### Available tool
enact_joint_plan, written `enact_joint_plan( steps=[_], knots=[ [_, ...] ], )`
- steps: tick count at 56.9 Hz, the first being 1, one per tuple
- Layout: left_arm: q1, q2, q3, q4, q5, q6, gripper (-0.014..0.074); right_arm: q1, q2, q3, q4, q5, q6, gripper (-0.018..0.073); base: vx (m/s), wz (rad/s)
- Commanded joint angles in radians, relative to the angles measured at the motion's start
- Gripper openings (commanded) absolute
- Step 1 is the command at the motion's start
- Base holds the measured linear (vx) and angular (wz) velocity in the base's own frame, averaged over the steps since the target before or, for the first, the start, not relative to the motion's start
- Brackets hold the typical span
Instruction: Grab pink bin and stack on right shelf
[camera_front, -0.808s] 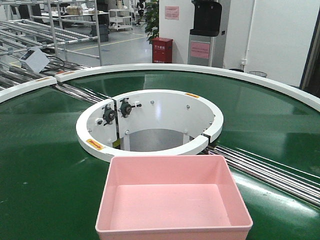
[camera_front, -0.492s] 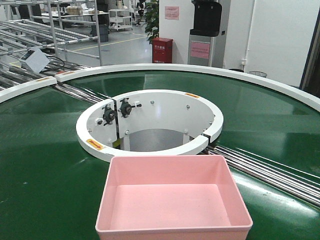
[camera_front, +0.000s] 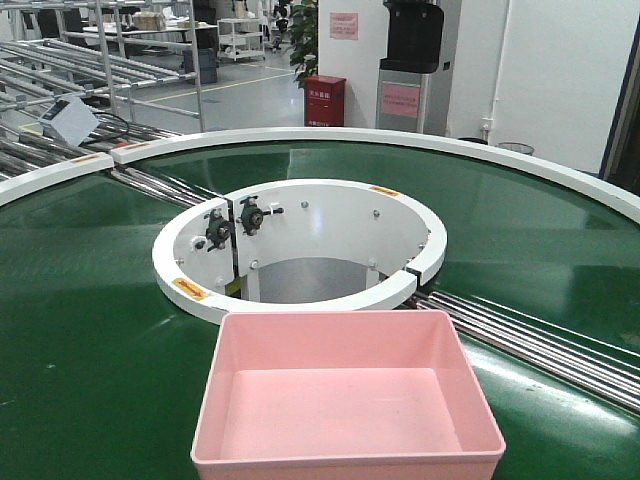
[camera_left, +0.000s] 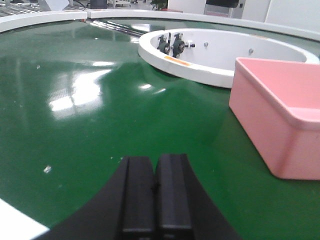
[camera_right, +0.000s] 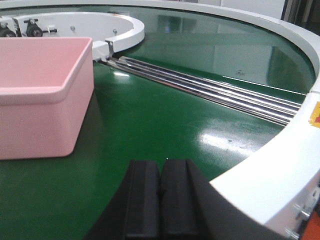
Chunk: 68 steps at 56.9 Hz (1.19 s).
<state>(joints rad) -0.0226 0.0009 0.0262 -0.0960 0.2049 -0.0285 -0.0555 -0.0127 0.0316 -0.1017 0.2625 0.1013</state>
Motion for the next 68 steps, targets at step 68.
enact_joint_plan(
  steps=[68],
  knots=[
    [0.0,0.647,-0.483,-0.006,-0.293,0.29,0.0288,-0.006,0.732,-0.555,-0.002,-0.213,0.022,0.027,0.0,0.0]
  ],
)
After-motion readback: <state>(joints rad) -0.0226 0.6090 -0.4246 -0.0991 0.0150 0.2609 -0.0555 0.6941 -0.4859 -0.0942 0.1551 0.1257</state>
